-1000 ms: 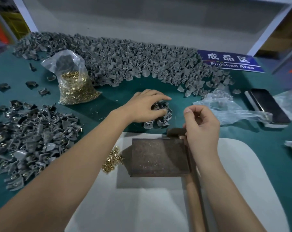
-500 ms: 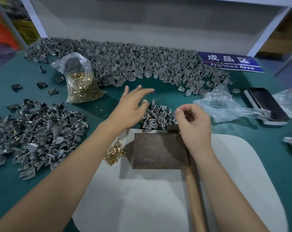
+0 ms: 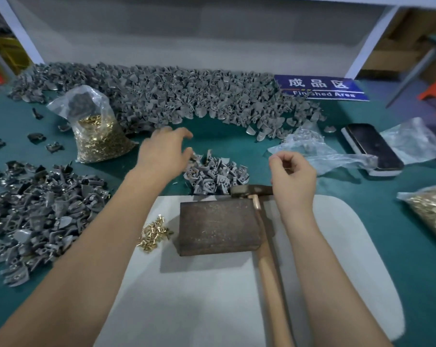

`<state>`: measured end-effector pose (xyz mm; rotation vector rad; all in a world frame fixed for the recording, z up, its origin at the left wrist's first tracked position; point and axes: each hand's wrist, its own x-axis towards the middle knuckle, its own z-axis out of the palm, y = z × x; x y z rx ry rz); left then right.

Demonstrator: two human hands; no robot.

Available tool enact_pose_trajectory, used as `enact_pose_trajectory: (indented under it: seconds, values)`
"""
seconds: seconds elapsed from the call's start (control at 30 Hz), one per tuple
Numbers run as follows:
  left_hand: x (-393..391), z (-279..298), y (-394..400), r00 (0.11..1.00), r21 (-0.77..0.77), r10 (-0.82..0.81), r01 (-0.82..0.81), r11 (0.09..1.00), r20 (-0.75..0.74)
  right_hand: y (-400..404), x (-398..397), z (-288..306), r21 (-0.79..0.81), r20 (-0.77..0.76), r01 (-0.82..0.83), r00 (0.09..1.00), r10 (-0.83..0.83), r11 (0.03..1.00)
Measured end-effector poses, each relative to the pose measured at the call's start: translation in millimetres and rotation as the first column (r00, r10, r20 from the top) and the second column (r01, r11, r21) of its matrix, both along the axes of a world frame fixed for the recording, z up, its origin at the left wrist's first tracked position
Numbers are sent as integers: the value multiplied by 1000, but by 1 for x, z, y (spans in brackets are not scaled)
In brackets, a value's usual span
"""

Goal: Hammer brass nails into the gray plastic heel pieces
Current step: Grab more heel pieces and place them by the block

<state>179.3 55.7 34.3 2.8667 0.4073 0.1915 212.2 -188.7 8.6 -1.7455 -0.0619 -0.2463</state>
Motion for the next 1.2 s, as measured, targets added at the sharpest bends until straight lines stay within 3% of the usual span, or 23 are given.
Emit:
enact_pose_trajectory:
  seconds: [0.1,0.33,0.43,0.63,0.73,0.8,0.87,1.1,1.2]
  values:
    - [-18,-6,18,989,-67,93,-101,993,-114,4,-1,-1,-65,49,-5,999,8,998]
    - [-35,-12,14,997,-237,39,-55,970,-69,13,-12,-5,-216,121,-122,981,151,969]
    - [-42,-18,6,997,-285,58,-43,958,42,13,-15,-3,-228,114,-138,979,167,964]
    - [-60,-13,-28,963,-554,40,120,824,268,16,-33,8,-349,111,-393,884,454,851]
    - [-78,-10,-42,928,-708,34,259,657,371,19,-44,11,-406,169,-362,872,458,839]
    - [-95,-13,-44,906,-760,66,309,571,418,19,-50,14,-380,236,-339,864,445,860]
    - [-111,-16,-42,886,-771,98,335,541,454,21,-58,17,-336,278,-356,847,453,872]
    - [-135,-22,-52,849,-774,144,377,509,508,25,-91,26,-287,261,-442,817,514,850]
    - [-141,-23,-63,829,-743,135,399,538,543,24,-109,26,-209,222,-461,836,501,862]
